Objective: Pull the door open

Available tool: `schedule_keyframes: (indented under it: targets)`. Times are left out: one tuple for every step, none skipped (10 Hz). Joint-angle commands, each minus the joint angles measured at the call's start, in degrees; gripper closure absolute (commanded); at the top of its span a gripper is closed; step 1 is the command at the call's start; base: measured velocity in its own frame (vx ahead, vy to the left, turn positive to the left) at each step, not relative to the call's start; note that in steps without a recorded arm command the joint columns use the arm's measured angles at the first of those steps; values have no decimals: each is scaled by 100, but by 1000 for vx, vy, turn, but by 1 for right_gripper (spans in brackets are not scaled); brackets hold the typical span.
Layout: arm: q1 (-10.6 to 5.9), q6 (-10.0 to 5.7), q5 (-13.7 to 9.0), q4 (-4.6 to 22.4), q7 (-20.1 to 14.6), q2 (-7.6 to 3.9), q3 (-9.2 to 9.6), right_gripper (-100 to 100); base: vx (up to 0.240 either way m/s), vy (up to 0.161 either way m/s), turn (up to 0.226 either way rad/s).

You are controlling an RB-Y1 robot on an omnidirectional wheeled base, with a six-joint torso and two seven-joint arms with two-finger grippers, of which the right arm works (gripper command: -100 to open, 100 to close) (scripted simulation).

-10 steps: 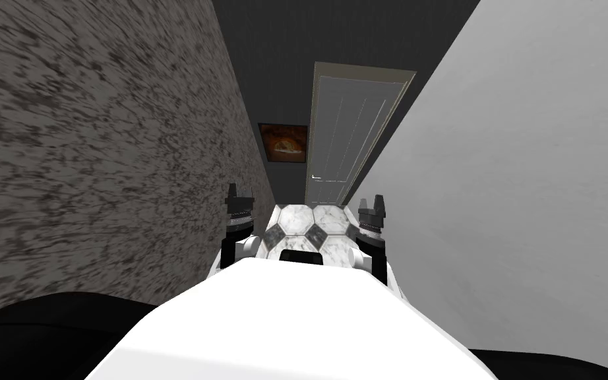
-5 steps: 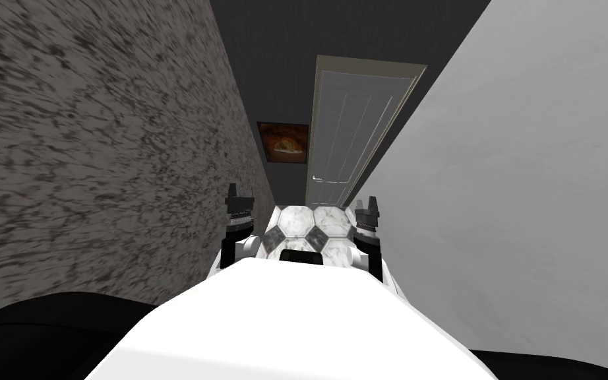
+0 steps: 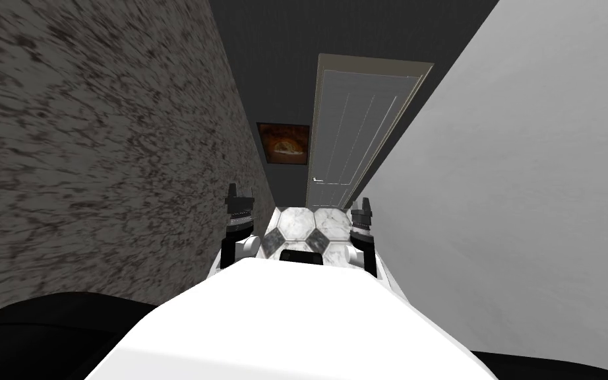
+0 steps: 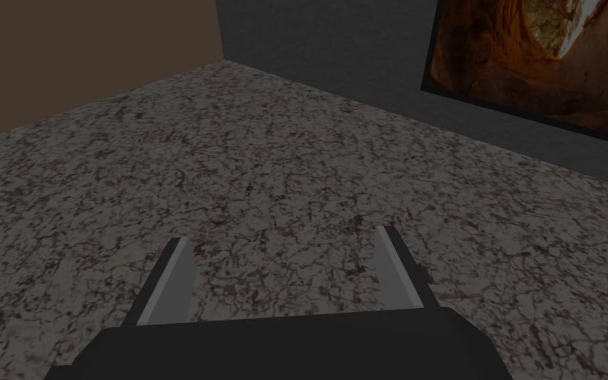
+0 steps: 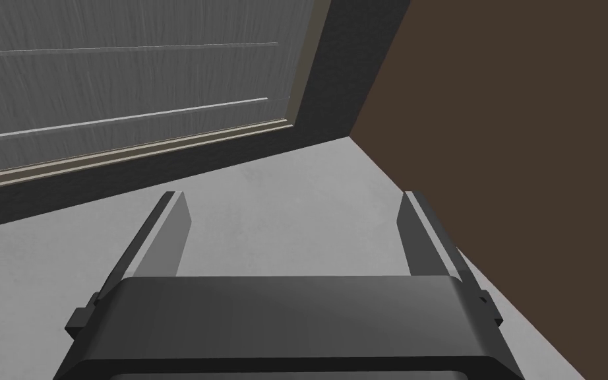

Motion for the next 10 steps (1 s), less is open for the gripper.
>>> schedule_keyframes:
  targets:
    - [-99,-33,-17,222,-25,-43,10,-100,100,13,24]
    - [-161,-62,-28,370,-40,-72,14,-100,90,22,22]
    - [-222,-91,-40,517,-56,-101,18,-100,92,11,17]
    - [-288,-122,-53,675,-72,-130,23,-100,105,13,19]
    - [-359,-156,-67,846,-91,-159,28,-100,109,11,23]
    - [-431,-190,-81,1018,-109,-189,33,-100,100,10,28]
    - [-503,-224,-94,1190,-127,-219,38,-100,105,18,26]
    - [-575,-258,-108,1363,-145,-248,43,-100,88,10,19]
    - [-654,-296,-124,1553,-165,-277,48,-100,90,11,26]
    - [-733,-333,-139,1730,-185,-306,53,-100,91,24,24]
